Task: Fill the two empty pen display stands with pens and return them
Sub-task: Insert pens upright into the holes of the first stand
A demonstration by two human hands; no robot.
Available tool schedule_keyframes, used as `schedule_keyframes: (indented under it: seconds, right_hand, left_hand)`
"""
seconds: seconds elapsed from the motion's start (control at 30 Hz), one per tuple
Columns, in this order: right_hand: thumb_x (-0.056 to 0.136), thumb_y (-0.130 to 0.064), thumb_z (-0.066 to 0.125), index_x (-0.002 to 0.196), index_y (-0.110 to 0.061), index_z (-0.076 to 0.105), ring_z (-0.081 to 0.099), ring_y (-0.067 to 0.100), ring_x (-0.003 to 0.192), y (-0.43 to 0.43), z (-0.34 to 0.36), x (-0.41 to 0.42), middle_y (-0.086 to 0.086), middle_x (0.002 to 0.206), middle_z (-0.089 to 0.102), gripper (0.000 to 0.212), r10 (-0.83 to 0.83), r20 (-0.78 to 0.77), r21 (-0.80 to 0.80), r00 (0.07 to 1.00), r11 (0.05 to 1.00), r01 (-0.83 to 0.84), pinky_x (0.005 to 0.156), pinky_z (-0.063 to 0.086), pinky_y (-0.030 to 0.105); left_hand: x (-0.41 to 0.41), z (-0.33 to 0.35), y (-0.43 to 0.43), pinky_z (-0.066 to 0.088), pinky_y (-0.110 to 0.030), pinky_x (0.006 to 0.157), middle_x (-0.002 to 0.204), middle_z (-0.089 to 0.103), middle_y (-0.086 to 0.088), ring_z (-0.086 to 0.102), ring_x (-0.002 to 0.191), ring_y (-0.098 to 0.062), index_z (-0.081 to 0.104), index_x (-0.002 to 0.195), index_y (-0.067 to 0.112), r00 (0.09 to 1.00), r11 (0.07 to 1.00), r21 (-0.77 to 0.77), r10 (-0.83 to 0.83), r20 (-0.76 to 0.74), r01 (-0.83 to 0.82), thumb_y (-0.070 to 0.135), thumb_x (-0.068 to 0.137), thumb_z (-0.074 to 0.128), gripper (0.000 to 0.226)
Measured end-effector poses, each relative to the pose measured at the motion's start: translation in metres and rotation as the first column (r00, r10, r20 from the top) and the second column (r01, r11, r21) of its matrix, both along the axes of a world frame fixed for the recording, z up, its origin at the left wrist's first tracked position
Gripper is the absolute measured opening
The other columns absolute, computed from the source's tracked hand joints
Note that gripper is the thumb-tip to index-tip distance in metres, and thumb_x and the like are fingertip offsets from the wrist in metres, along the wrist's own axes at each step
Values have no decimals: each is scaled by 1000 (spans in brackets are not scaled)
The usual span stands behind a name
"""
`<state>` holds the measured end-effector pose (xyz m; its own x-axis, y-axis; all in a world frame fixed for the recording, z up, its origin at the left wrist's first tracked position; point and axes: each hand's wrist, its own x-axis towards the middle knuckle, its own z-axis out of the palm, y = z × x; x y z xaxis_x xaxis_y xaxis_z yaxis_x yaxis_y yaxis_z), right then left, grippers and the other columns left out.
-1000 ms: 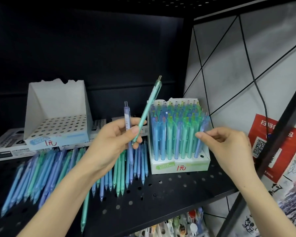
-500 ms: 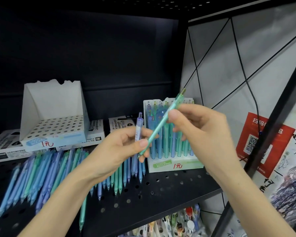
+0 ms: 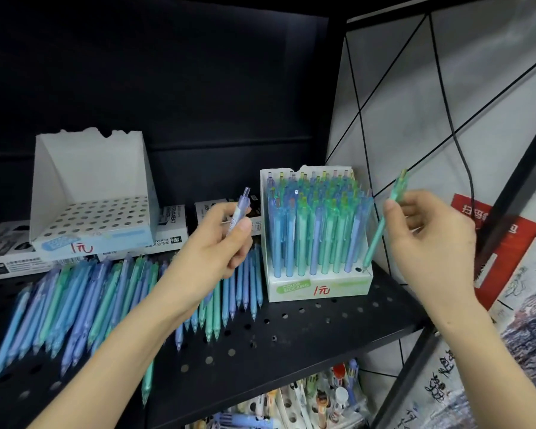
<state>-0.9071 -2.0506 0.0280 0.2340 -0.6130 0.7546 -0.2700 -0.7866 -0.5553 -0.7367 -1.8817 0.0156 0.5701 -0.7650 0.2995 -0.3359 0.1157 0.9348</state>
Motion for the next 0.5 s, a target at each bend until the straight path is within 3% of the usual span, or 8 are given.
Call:
schedule_keyframes:
  seconds: [0.1, 0.3, 0.5]
  right_hand:
    - [90, -20, 58, 86, -12, 63, 51, 0, 55, -3, -8, 3, -18, 62, 51, 10, -13, 7, 2, 1000, 1000, 13, 53, 39, 12]
    - [91, -22, 57, 87, -15, 62, 51, -1, 57, -6, -11, 7, -21, 64, 50, 9, -16, 47, 13, 999, 1000, 16, 53, 39, 13]
    - [89, -22, 60, 96, -4, 68, 46, -7, 58, -11, -23, 11, -10, 67, 54, 21, -19, -100, 31, 995, 999, 22, 55, 32, 9]
  left_hand:
    - [0, -1, 0, 32, -13, 45, 65, 49, 6, 40, 59, -11, 44, 97, 21, 998, 999, -40, 30, -47, -32, 30, 95, 44, 9]
    - [0, 1, 0, 32, -14, 43, 65, 52, 2, 44, 53, -5, 48, 88, 11, 997, 994, -107, 27, -76, -35, 19, 95, 45, 11]
    - [2, 0, 1, 34, -15, 44, 67, 54, 4, 47, 58, -5, 52, 88, 9, 998, 990, -135, 45, -51, -51, 18, 94, 48, 11]
